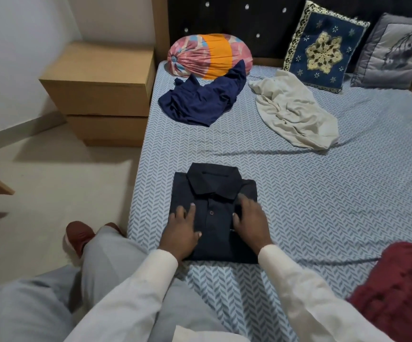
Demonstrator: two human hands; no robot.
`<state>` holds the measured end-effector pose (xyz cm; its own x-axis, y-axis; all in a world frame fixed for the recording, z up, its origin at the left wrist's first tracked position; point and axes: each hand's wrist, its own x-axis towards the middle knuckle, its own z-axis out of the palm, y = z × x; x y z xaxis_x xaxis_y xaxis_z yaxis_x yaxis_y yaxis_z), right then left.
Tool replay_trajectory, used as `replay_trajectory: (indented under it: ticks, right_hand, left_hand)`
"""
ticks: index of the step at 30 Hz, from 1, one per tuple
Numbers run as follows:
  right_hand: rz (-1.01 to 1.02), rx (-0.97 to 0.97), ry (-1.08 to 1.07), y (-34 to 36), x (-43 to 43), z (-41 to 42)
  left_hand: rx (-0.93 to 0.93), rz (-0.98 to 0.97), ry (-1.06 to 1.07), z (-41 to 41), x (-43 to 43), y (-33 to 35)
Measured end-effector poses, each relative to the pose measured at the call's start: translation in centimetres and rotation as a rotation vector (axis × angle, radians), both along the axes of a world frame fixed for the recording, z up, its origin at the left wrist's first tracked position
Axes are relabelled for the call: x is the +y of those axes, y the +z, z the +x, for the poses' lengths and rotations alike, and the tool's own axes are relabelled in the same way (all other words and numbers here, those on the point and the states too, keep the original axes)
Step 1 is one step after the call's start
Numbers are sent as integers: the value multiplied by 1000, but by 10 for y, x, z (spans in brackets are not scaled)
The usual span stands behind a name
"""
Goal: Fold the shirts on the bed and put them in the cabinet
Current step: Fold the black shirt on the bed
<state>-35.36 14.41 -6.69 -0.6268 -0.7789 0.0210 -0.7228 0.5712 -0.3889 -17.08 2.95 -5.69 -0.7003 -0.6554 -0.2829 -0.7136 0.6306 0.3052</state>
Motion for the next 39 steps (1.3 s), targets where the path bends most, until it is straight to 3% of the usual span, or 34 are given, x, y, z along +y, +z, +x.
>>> replay_trajectory:
  ticks: [3, 5, 8, 11, 15, 18, 20, 23, 28, 32, 35, 39]
  right_hand:
    - [-88, 87, 182, -12, 34, 36]
    - [-101, 105, 256, -19, 54, 48]
    - [-137, 96, 182, -28, 80, 39]
    - [-139, 59, 38, -30, 100, 29]
    - [-103, 69, -10, -25, 99, 43]
    - [-87, 55, 25, -24, 92, 55]
    - [-100, 11, -116, -25, 93, 53]
    - [-118, -114, -376, -25, 96, 38]
    - [9, -383, -467, -8, 78, 27]
    - [165, -486, -409, 3, 70, 28]
    - [142, -552, -421, 4, 76, 27]
    - [68, -650, -465, -1, 77, 20]
  left_hand:
    - [-103, -36, -135, 22, 18, -4]
    - [-146, 13, -104, 32, 17, -3]
    - [-210, 79, -6, 45, 12, 3]
    - [-199, -10, -3, 51, 18, 8]
    - [2, -33, -215, 35, 30, 10]
    - [-36, 7, -302, 22, 37, 11]
    - [-88, -39, -192, 22, 34, 5]
    - [-10, -183, 40, 30, 20, 3]
    - [-63, 176, 410, 31, 8, 8]
    - [-98, 320, 386, 36, 5, 7]
    - [-13, 373, 373, 41, 0, 3]
    - [203, 455, 574, 40, -7, -1]
